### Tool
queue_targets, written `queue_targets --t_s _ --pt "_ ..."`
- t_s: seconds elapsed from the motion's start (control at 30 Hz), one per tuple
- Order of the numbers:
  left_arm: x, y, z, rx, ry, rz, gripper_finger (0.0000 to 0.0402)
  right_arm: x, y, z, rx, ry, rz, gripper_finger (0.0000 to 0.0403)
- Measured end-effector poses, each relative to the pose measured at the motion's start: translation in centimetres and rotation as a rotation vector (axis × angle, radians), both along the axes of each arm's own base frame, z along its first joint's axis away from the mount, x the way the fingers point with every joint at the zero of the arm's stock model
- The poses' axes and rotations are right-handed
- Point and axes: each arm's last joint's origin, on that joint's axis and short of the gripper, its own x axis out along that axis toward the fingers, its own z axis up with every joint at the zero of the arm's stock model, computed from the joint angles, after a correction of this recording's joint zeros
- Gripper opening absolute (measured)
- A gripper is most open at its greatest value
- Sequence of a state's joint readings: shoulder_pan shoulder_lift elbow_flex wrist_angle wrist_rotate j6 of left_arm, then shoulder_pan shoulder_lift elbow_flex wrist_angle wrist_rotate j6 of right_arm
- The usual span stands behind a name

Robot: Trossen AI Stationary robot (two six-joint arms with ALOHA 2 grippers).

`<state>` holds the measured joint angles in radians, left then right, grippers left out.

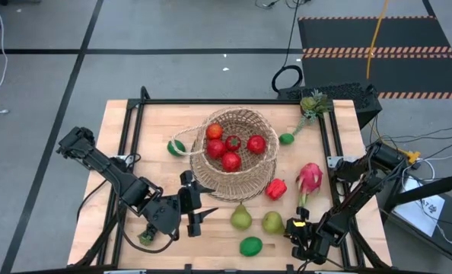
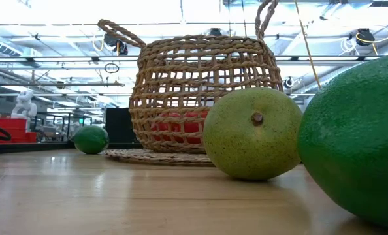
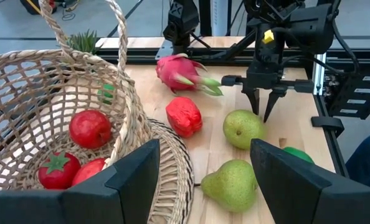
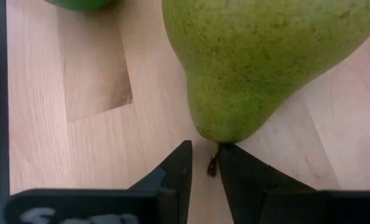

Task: Build produce basket
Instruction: Put the right green pear into the basket

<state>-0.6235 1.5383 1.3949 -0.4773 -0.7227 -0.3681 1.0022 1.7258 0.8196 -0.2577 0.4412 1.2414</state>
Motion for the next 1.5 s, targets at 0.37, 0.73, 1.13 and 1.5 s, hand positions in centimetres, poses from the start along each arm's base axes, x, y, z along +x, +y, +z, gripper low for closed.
queue_targets --t_s 0.37,0.73,1.13,1.5 --pt "0.0 0.0 0.0 0.000 -0.001 0.000 0.0250 0.0 -0.1 -0.1 -0.015 0.001 0.000 0.0034" --pt "0.0 0.0 0.0 0.001 -0.001 0.002 0.0250 0.9 0.0 1.3 -0.031 0.025 0.020 0.0003" --pt "0.0 0.0 0.0 0.004 0.004 0.003 0.0250 2.7 0.4 7.0 -0.181 0.084 0.063 0.0001" --pt "0.0 0.0 0.0 0.002 0.004 0.004 0.0250 3.6 0.4 11.5 -0.272 0.167 0.134 0.0001"
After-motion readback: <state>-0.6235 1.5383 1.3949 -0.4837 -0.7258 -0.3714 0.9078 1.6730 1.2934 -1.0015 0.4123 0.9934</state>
